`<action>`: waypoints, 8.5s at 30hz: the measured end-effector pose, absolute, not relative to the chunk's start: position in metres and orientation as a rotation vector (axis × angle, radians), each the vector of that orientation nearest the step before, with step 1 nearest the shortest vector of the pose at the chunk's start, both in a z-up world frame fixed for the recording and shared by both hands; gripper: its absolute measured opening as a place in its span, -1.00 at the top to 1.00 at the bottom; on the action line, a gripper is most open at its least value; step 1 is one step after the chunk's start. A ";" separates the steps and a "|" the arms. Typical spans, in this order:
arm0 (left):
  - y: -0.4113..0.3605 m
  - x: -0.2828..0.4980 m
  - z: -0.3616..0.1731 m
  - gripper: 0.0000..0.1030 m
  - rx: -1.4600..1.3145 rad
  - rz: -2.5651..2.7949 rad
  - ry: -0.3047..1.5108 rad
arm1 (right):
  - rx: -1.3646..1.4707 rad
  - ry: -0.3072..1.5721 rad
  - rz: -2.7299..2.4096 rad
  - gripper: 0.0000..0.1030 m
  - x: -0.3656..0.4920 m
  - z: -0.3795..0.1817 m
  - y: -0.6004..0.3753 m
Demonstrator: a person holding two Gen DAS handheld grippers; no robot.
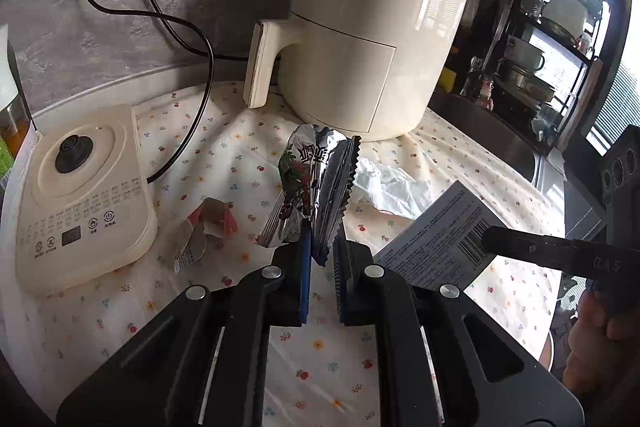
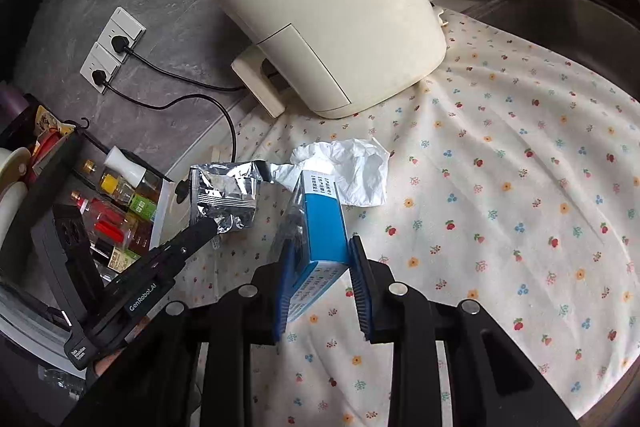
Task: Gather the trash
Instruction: 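Carry the foil wrapper and blue box over the white bin, then open the left gripper over the bin while the right gripper releases the box, then move both grippers back to the last trash on the tablecloth, then grasp the red paper scrap with the left gripper while the right gripper grasps the white foil sheet, then carry the red scrap and white sheet over the white bin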
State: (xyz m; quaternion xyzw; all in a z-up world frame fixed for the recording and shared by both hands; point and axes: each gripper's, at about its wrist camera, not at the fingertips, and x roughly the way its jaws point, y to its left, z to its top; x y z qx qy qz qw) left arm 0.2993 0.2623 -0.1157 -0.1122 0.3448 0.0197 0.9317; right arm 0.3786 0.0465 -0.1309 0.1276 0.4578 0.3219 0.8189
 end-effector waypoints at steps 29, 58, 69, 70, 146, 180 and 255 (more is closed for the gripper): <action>0.049 0.247 -0.086 0.80 -0.197 -0.145 0.702 | 0.290 0.875 0.499 0.56 0.289 -0.091 -0.185; -0.186 0.252 -0.193 0.80 -0.133 -0.447 0.952 | 0.430 1.048 0.132 -0.26 0.241 -0.170 -0.430; -0.230 0.253 -0.251 0.80 -0.120 -0.504 1.083 | 0.387 1.092 0.023 -0.47 0.219 -0.189 -0.471; -0.234 0.253 -0.254 0.80 -0.119 -0.511 1.090 | 0.387 1.093 0.015 -0.48 0.217 -0.190 -0.475; 0.261 0.244 -0.099 -0.80 -0.338 0.077 0.662 | 0.148 0.922 0.606 -0.70 0.340 -0.114 0.026; 0.325 0.340 -0.143 0.63 -0.289 0.169 0.738 | 0.005 1.041 0.509 0.89 0.443 -0.173 0.121; -0.229 0.268 -0.175 -0.15 -0.177 -0.577 0.930 | 0.183 1.007 -0.022 0.90 0.202 -0.143 -0.425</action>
